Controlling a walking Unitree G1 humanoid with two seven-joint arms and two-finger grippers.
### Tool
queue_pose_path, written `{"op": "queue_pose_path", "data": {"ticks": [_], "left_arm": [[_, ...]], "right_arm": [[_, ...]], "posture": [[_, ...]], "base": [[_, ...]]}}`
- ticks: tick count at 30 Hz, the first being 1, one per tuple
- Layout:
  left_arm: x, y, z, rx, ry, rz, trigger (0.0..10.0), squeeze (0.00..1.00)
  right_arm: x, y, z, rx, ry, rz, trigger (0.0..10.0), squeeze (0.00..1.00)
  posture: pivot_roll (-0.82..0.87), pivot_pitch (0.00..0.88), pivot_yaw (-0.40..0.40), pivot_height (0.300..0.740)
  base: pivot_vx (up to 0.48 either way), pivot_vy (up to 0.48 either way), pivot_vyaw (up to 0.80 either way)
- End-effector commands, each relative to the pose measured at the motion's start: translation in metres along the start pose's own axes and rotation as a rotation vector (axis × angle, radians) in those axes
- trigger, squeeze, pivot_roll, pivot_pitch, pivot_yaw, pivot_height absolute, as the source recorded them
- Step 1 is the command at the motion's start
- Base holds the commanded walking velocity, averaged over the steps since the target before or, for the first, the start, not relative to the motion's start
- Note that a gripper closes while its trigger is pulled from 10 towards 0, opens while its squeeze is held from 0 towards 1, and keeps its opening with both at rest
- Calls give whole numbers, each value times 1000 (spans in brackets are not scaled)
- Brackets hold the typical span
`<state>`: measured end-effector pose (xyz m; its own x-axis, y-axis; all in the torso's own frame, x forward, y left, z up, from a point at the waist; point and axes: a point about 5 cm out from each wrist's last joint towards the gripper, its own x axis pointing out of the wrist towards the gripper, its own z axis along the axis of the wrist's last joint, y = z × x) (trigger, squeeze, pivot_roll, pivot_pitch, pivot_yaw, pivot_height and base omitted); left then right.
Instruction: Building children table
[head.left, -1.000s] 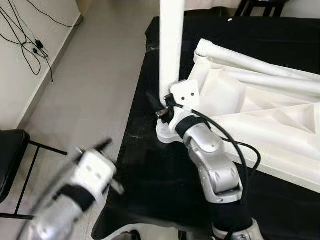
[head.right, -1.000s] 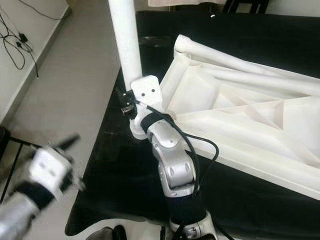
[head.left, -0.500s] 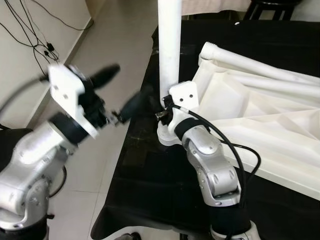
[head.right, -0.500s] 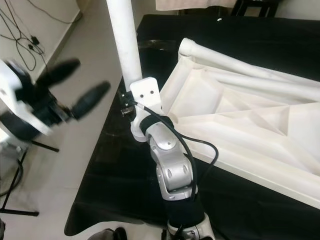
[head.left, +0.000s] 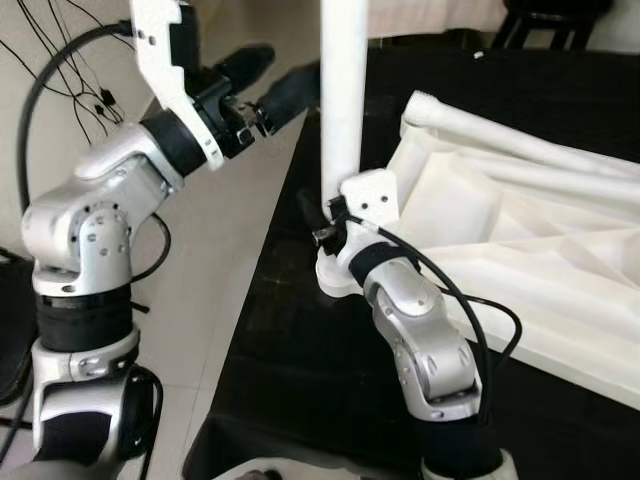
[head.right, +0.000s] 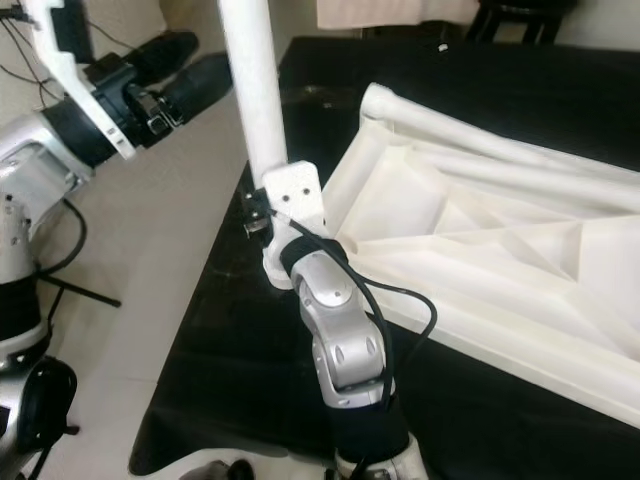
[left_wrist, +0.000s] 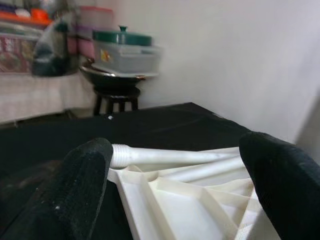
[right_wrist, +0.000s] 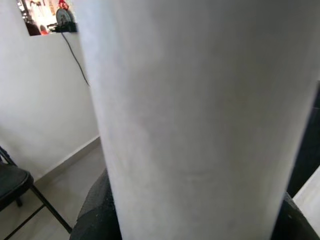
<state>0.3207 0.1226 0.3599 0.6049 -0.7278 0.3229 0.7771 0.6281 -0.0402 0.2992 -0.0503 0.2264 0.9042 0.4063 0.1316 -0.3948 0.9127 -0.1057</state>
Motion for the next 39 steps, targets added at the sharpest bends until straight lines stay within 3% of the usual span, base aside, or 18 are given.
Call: {"op": "queue_pose_path", "data": {"ticks": [1,4,7,9,10,15,17,25,33,36,39], "left_arm": [[6,-8,-4,-25,25,-51,10000,0],[11,-14,-5,-60,37,-100,10000,0],[14,-42,-3,-96,105,-387,10000,0],[14,-42,-3,-96,105,-387,10000,0],[10,-44,3,-60,114,-444,10000,0],[5,-40,8,-32,110,-441,10000,0],[-12,-33,20,47,115,-462,10000,0],[-30,-38,32,142,114,-509,10000,0],[-32,-49,33,137,105,-593,10000,0],[-29,-49,31,147,102,-579,10000,0],[-17,-44,27,182,95,-503,10000,0]], "right_arm": [[-2,16,-38,107,187,54,10000,0],[-2,17,-38,108,186,58,10000,0],[-3,19,-39,118,188,64,10000,0],[-3,19,-39,118,188,64,10000,0],[-3,20,-40,124,189,64,10000,0],[-3,21,-40,127,190,65,10000,0],[-3,22,-40,135,193,70,10000,0],[-4,23,-40,146,200,78,10000,0],[-4,23,-40,152,200,77,10000,0],[-4,22,-40,153,199,77,10000,0],[-4,22,-39,156,198,77,10000,0]], "posture": [[-12,185,78,740],[-12,185,80,740],[-12,180,85,740],[-12,180,85,740],[-10,180,85,740],[-7,181,85,740],[-7,184,84,740],[-3,189,79,740],[-12,191,77,740],[-13,191,76,740],[-16,191,76,740]], "base": [[0,0,0],[0,0,0],[0,0,0],[0,0,0],[0,0,0],[0,0,0],[0,0,0],[0,0,0],[0,0,0],[0,0,0],[0,0,0]]}}
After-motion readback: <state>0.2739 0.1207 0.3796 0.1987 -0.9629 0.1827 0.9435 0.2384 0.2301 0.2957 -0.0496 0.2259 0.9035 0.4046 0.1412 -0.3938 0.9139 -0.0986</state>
